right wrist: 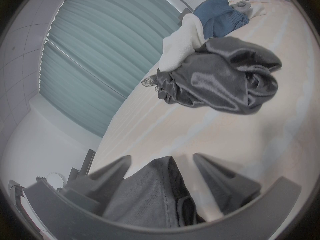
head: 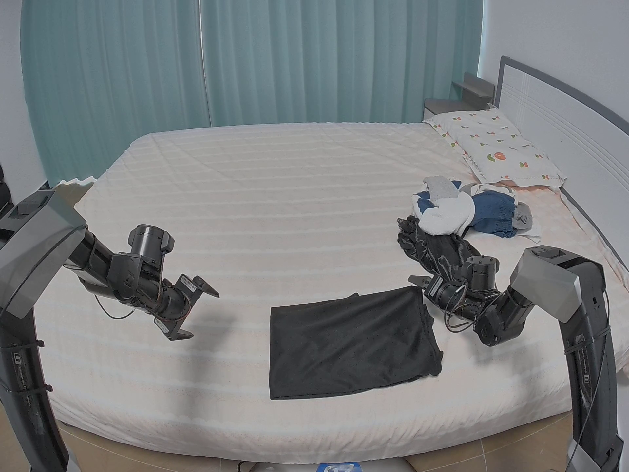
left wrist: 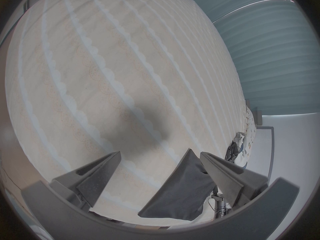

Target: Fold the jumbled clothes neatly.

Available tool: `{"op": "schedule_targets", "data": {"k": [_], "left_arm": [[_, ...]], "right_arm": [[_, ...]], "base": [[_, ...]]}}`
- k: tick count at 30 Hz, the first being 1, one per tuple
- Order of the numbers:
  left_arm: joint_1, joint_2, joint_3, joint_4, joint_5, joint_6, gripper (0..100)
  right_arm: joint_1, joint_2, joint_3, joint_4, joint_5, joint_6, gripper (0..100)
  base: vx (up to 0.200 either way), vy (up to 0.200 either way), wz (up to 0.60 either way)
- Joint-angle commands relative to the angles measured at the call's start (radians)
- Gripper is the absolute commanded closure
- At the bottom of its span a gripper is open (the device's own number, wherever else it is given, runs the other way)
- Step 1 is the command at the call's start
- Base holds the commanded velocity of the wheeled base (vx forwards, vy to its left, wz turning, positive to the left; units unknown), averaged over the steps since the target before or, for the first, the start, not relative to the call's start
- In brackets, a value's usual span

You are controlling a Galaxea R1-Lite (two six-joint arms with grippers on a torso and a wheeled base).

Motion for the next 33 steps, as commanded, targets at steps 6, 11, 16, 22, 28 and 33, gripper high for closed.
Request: {"op": "schedule_targets", "data": {"k": [6, 11, 16, 22, 28, 33], "left_arm": [[-0.030, 0.023, 0.000, -0.013, 0.068, 0.007, 0], [-0.030, 0.023, 0.011, -0.034, 0.070, 0.007, 0], [-0.038, 0.028, 0.011, -0.036, 0.073, 0.008, 0], [-0.040, 0.028, 0.012, -0.036, 0.082, 0.008, 0], [-0.040, 0.028, 0.012, -0.036, 0.086, 0.008, 0], [-0.040, 0.028, 0.012, -0.036, 0.086, 0.008, 0]], "right_arm": [[-0.056, -0.249, 0.402, -0.120, 0.239, -0.019, 0], [-0.046, -0.241, 0.472, -0.119, 0.285, -0.105, 0], [-0.018, -0.231, 0.511, -0.119, 0.285, -0.134, 0], [-0.012, -0.231, 0.557, -0.119, 0.294, -0.198, 0], [0.005, -0.229, 0.595, -0.119, 0.294, -0.281, 0], [0.014, -0.228, 0.623, -0.119, 0.294, -0.336, 0]], "base": [[0.000, 0.000, 0.00], [0.000, 0.000, 0.00], [0.000, 0.000, 0.00], [0.000, 0.000, 0.00], [0.000, 0.000, 0.00], [0.000, 0.000, 0.00]]}}
